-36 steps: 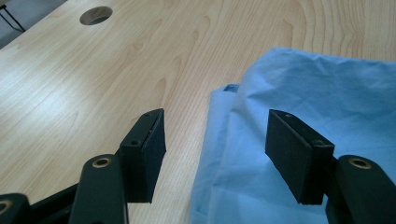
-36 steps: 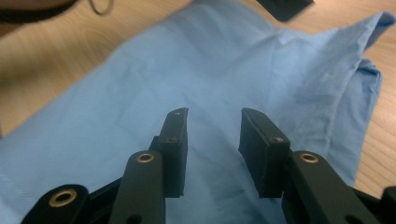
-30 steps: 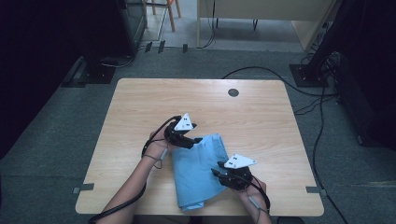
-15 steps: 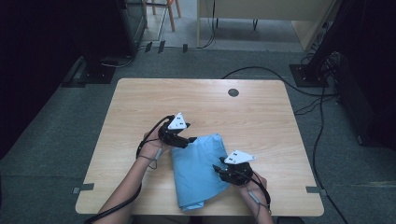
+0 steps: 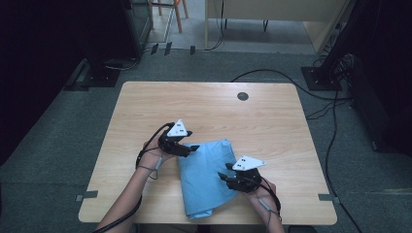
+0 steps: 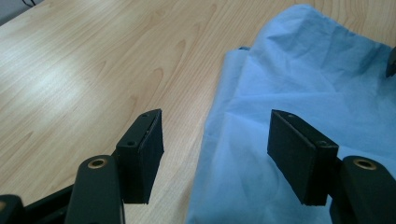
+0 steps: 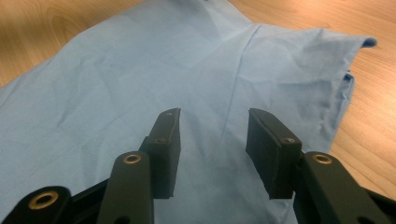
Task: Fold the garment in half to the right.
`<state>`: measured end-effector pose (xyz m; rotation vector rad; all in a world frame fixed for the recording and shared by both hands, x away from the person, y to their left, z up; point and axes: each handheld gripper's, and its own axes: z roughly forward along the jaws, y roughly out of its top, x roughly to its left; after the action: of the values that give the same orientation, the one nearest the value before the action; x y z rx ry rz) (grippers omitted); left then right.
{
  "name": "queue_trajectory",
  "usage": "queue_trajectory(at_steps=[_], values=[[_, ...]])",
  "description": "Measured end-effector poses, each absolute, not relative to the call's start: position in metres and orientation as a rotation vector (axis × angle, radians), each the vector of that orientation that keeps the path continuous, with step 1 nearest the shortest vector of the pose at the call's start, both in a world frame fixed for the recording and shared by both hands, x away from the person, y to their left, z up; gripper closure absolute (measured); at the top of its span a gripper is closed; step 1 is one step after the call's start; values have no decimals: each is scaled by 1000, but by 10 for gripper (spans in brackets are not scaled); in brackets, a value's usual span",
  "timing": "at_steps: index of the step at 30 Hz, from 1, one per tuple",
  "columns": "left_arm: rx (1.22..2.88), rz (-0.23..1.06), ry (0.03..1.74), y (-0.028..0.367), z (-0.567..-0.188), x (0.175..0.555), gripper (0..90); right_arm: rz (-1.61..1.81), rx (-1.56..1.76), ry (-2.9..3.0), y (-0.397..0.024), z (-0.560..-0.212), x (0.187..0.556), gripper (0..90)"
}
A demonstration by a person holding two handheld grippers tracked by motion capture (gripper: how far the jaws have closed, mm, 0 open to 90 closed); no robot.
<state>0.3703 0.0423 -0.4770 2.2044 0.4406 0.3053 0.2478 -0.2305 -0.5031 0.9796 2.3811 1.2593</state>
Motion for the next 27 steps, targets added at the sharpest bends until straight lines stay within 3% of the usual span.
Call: queue_trajectory(at_steps=[16,27], values=[[2238,335,472,50,-495,371,360,1231,907,2478,-226,-512,264,517],[2168,339,526,57,-491,367,335,1230,882,2470,-232,-512,272,509]])
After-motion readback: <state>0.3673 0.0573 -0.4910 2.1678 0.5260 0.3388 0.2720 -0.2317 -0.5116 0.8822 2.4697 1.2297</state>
